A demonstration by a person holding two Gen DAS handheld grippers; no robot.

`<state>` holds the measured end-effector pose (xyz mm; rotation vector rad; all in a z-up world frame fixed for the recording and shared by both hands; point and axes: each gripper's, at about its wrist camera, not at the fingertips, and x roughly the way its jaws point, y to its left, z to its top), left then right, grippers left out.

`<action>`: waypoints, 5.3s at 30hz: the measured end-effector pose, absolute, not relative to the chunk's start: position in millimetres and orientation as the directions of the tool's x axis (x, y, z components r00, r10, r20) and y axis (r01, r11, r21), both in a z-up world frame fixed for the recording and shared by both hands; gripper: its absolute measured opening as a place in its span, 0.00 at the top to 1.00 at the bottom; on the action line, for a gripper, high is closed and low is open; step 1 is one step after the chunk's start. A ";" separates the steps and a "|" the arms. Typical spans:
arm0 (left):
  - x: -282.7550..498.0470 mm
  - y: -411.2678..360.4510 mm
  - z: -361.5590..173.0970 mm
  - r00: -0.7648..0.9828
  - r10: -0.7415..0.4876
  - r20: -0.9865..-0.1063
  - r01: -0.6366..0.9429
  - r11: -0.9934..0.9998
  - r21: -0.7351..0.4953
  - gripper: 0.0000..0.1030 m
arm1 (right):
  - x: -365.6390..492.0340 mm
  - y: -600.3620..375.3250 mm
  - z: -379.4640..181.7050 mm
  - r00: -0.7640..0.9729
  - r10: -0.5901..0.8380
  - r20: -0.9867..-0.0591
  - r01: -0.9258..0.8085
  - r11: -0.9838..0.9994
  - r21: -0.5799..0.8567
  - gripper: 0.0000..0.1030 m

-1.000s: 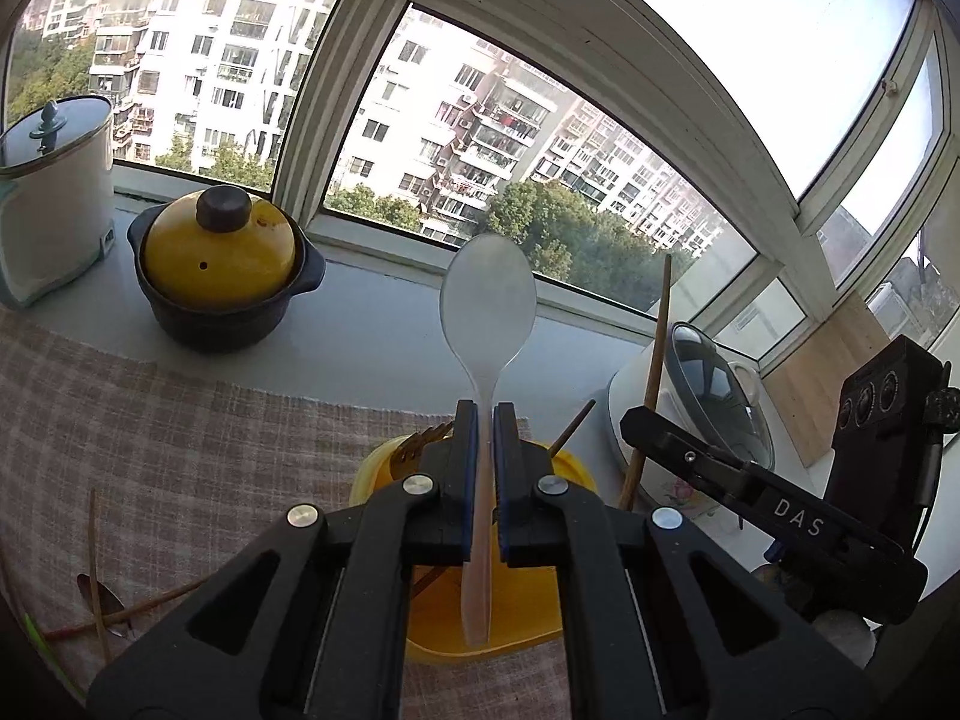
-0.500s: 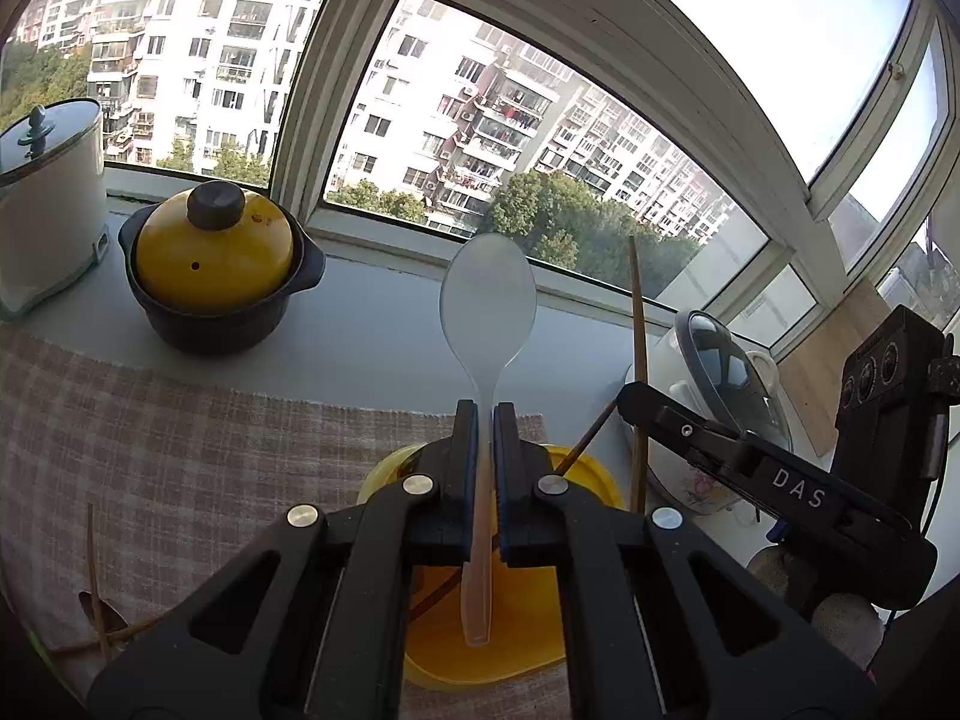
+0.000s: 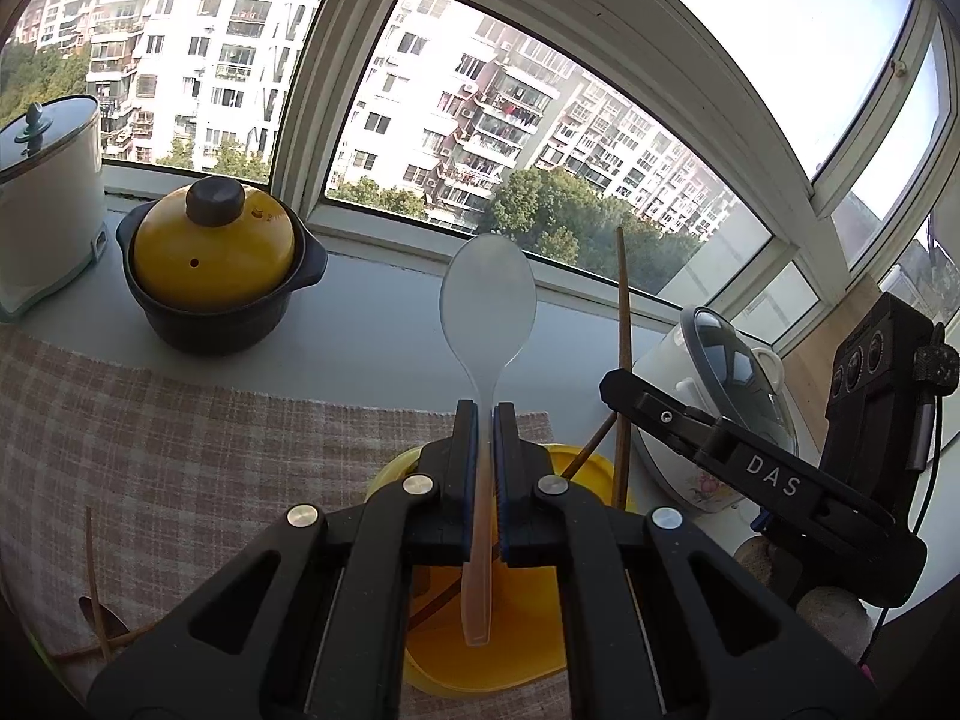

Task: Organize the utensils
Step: 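Lower both held utensils into the yellow container and open both tools, then withdraw both open tools from the container back over the remaining utensils, then close the left tool on a red-tipped chopstick while the right tool grasps another chopstick, then lift both chopsticks and carry them over the yellow container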

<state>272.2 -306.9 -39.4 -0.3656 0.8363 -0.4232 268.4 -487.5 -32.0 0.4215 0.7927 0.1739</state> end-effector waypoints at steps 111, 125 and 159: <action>167.2 -5.1 -195.9 0.318 -0.176 -0.932 -0.171 0.956 -0.239 0.86 | 208.9 -186.6 -195.5 0.056 0.478 -0.876 -0.309 0.843 0.441 0.68; 169.9 8.9 -198.5 0.328 -0.213 -0.920 -0.195 0.938 -0.287 0.95 | 219.0 -169.7 -198.3 0.050 0.442 -0.895 -0.313 0.858 0.407 0.76; 130.6 11.2 -149.6 0.452 -0.234 -0.860 -0.188 0.918 -0.349 0.96 | 200.8 -200.1 -161.3 0.153 0.478 -0.865 -0.292 0.858 0.422 0.96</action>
